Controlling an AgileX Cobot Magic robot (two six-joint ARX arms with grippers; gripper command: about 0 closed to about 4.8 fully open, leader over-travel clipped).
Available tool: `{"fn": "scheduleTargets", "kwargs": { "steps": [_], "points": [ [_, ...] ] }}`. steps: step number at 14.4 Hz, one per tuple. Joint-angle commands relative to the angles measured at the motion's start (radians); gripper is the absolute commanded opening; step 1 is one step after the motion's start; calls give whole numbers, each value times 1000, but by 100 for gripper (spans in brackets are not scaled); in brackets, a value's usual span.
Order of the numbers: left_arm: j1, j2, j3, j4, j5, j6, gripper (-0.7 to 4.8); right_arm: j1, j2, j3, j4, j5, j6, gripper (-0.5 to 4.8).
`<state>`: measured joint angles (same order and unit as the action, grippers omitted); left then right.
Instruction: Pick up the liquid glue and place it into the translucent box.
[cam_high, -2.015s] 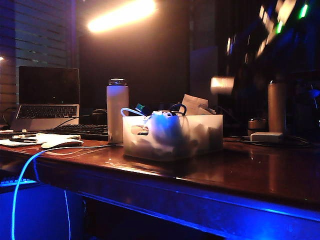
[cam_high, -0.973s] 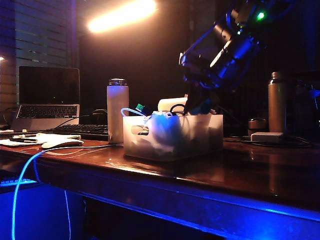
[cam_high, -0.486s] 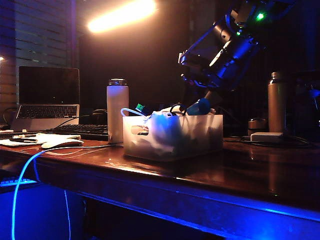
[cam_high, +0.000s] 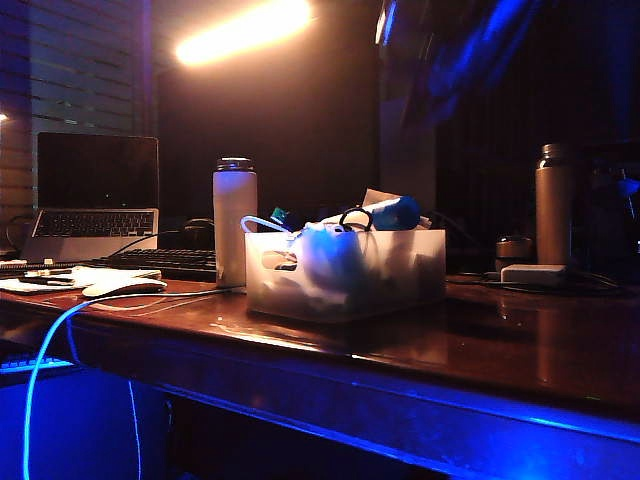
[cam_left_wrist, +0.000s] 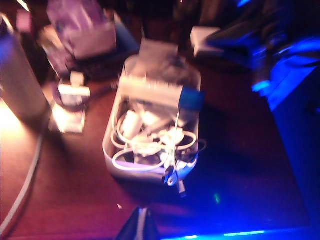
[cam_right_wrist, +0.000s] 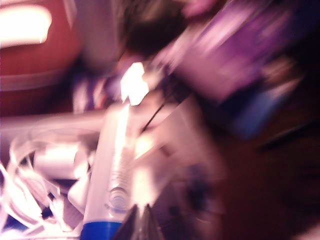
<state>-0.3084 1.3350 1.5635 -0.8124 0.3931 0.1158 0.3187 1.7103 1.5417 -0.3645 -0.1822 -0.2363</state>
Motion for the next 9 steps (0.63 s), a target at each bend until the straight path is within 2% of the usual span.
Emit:
{"fn": "scheduleTargets", "kwargs": {
  "steps": [1,3,5,6,8,9],
  "points": [
    [0,-94,5,50,-16,-31,-6,0,-179,6,-82,89,0,-5],
    [0,-199,5,72,-32,-65,-6,0,-331,6,-116,102,13,-5],
    [0,-352,4,65,-46,-63,-6,0,-501,4,-121,102,51,-5],
    [0,-428,4,64,-90,-63,-5,0,-565,-6,-124,102,53,-5],
    [0,-561,3,-1,-152,-47,-5,0,-660,-36,-158,101,53,-5],
    [0,-623,1,-83,-154,-33,-5,0,-704,-70,-173,101,57,-5]
  ]
}}
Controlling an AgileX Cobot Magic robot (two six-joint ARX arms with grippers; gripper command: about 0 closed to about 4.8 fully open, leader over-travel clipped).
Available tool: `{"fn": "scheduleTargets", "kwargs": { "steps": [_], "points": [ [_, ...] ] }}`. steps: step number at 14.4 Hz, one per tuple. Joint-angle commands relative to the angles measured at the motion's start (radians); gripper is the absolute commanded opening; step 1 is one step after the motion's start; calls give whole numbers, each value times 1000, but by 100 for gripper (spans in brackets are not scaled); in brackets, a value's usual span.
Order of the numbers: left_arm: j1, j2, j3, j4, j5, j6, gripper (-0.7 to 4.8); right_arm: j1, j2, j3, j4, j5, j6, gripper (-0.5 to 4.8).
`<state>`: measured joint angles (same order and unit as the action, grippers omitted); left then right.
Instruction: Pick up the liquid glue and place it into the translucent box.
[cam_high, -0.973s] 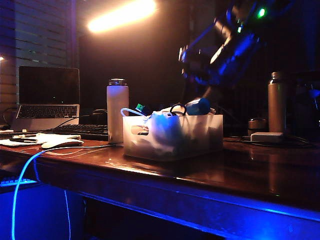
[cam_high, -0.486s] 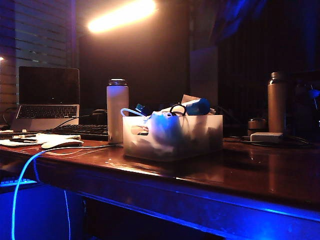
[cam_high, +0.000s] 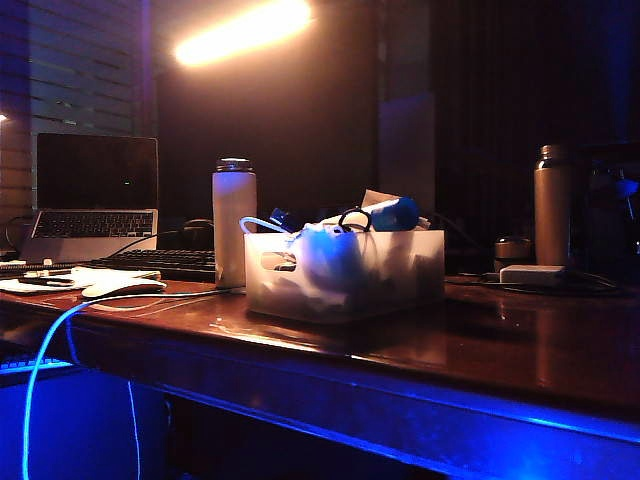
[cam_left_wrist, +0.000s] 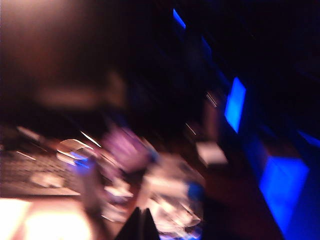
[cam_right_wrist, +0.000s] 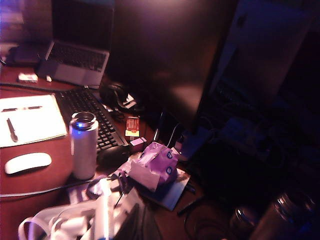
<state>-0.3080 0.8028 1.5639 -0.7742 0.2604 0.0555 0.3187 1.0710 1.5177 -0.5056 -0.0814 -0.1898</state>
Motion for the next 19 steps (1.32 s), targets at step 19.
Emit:
{"fn": "scheduleTargets", "kwargs": {
  "steps": [19],
  "points": [
    [0,-724,-1287,459,-60,-154,-6,0,-1052,-1312,222,71,269,-5]
  ]
}}
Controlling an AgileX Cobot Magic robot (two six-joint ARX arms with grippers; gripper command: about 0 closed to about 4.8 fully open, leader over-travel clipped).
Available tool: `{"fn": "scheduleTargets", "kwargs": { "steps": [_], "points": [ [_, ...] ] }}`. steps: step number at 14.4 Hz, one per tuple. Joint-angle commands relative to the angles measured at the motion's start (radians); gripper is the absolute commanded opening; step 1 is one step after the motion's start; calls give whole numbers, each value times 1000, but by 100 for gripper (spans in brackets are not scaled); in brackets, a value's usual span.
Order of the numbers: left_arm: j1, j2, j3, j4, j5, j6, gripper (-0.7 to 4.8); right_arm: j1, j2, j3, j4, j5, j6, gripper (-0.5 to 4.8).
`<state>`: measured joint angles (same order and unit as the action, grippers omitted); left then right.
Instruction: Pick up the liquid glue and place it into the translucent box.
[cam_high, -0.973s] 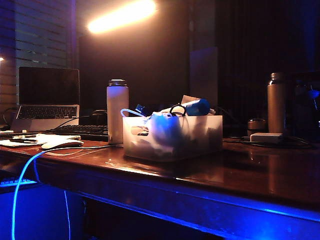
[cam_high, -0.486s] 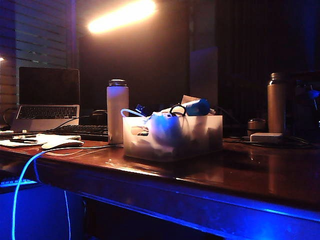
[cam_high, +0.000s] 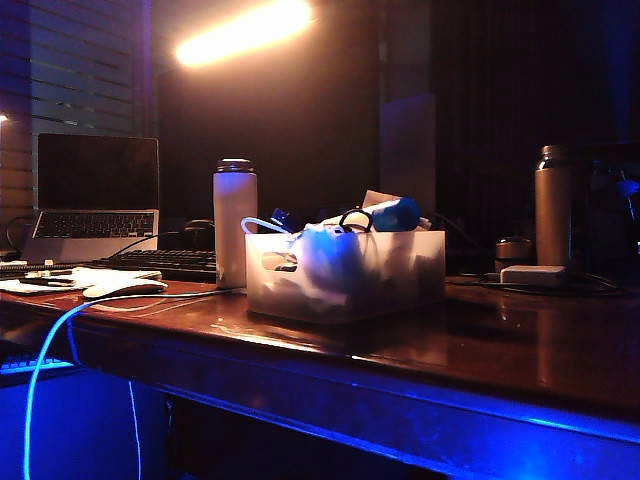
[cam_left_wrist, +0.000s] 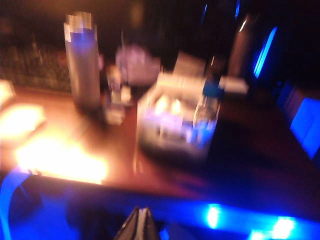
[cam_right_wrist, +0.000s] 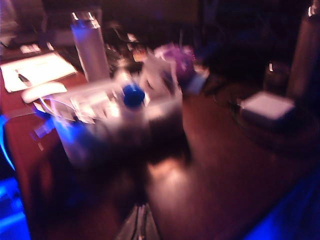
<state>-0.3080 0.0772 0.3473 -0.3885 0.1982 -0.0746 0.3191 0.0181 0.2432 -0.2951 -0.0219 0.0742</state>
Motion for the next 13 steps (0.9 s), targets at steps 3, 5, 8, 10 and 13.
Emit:
{"fn": "scheduleTargets", "kwargs": {
  "steps": [3,5,8,10,13],
  "points": [
    [0,1,-172,138,-52,-32,-6,0,1,-100,11,27,11,-5],
    [0,1,-215,147,-82,-27,-6,0,1,-135,8,28,13,-5],
    [0,1,-261,160,-82,49,-6,0,1,-191,4,27,13,-5],
    [0,1,-291,167,-82,53,-6,0,5,-195,4,27,12,-5],
    [0,3,-326,174,-82,76,-6,0,5,-195,4,27,12,-5]
  ]
}}
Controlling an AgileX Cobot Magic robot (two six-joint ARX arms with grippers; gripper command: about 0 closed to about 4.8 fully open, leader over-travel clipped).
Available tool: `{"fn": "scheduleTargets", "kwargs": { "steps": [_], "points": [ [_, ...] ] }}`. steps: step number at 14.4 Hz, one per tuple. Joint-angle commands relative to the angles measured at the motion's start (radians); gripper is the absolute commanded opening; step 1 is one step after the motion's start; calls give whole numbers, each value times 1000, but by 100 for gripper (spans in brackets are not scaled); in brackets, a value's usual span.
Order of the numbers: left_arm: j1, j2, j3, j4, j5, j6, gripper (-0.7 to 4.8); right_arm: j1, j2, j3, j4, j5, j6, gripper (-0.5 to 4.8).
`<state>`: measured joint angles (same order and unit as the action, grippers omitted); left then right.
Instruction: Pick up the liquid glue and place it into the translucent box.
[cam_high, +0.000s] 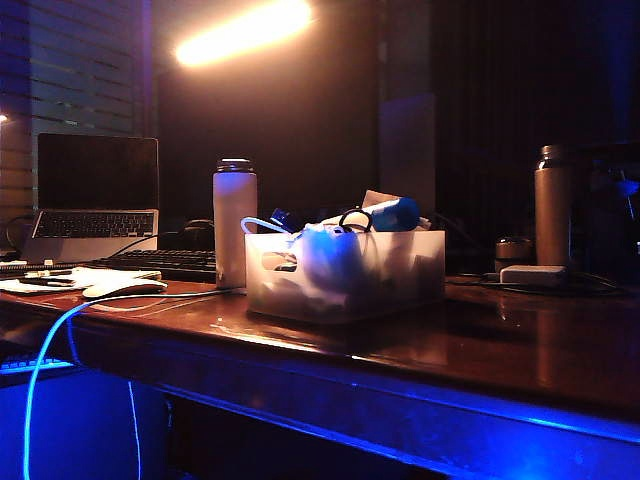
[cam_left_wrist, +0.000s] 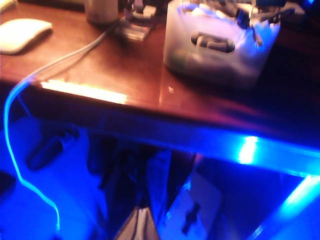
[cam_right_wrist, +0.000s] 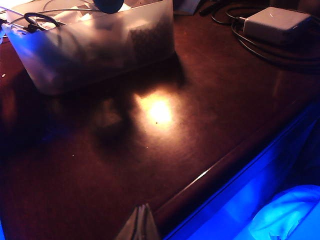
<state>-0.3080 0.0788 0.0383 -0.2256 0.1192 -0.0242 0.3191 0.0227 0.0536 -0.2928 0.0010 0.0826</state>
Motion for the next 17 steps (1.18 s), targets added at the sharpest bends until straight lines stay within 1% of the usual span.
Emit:
{"fn": "scheduleTargets", "kwargs": {
  "steps": [1,14,16,17],
  "points": [
    [0,2,-18,11,-3,37,-6,0,0,-6,2,3,4,-5],
    [4,-11,-18,13,-10,43,-2,-5,-17,-6,6,0,2,-5],
    [10,-33,-18,14,-8,43,-2,-53,-21,-8,11,-3,2,-5],
    [35,-34,-18,16,0,43,-2,-89,-21,-8,13,-3,2,-5]
  ]
}}
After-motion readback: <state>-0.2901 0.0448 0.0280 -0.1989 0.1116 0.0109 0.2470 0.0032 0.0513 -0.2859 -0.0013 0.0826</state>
